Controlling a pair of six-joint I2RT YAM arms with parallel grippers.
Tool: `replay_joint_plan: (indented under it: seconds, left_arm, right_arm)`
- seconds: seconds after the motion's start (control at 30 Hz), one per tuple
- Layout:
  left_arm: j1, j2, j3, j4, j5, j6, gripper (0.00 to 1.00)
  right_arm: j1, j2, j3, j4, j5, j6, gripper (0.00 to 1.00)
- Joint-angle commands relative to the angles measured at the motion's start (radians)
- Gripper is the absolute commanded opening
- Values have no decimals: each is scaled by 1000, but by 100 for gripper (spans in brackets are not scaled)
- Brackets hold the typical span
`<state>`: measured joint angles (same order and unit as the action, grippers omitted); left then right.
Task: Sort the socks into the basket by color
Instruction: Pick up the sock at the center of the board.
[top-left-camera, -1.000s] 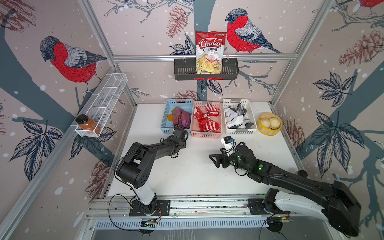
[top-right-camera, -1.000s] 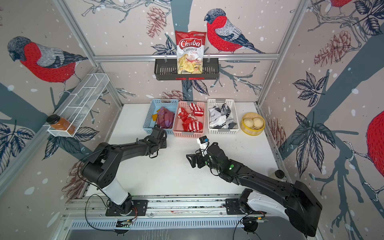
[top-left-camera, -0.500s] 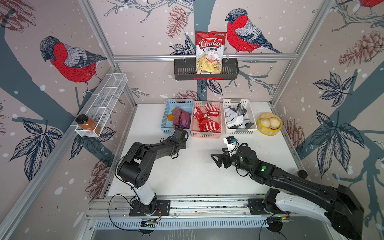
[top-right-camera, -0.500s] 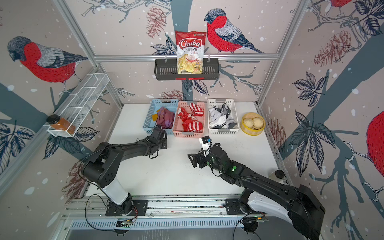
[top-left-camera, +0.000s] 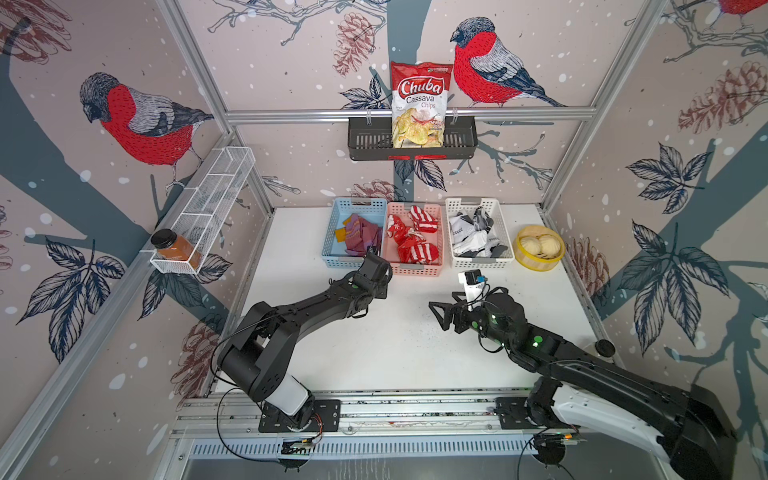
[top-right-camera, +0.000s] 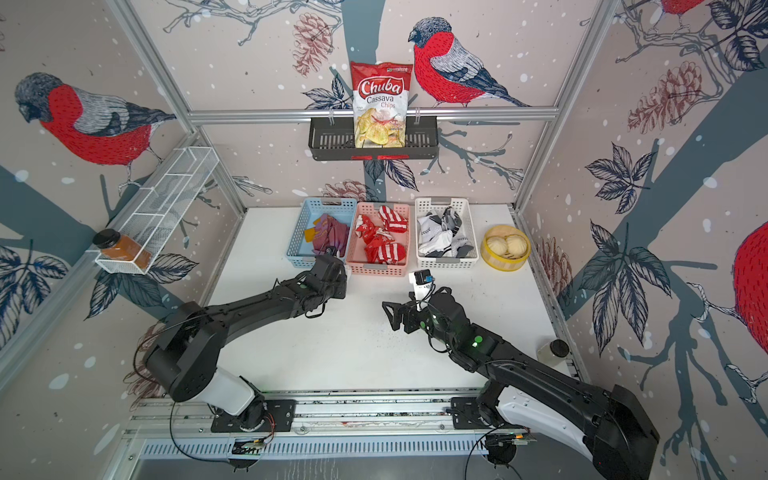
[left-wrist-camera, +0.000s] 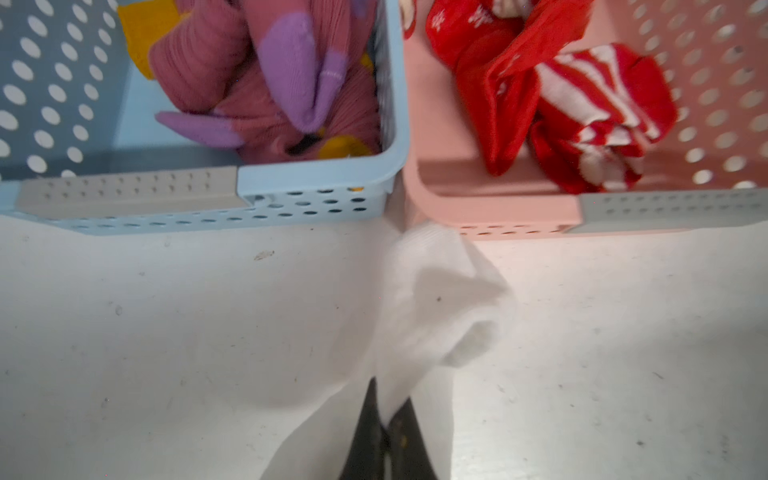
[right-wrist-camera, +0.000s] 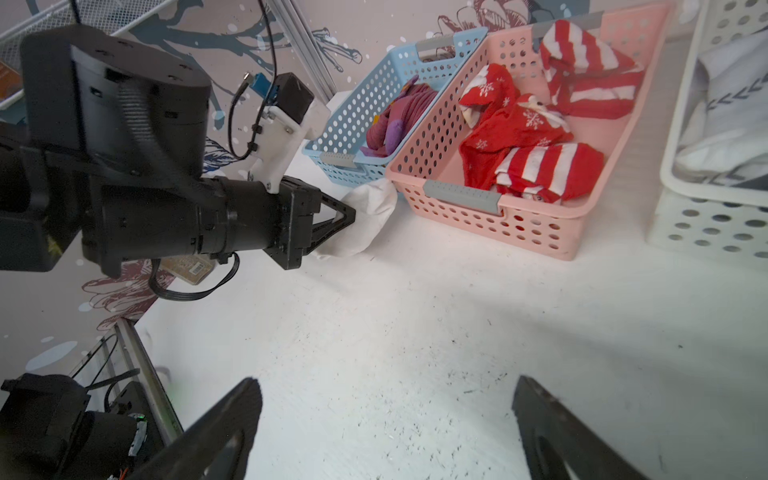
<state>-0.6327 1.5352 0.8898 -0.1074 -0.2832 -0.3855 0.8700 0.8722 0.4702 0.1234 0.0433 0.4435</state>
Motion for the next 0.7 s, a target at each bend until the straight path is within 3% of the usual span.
replay_joint_plan:
  seconds: [0.0,0.3,0.67]
  left_arm:
    - [-30,-35,31,-16,27,23,0]
    - [-88,-2,196,25,134,79,0]
    - [-111,253,529,116,326,126,0]
  right_arm:
    - [-19,-30,-11,-2,33,16,97]
    - [-78,-94,-34,-23,32,42,97]
    - [-126,-262,-63,-98,115,72,97]
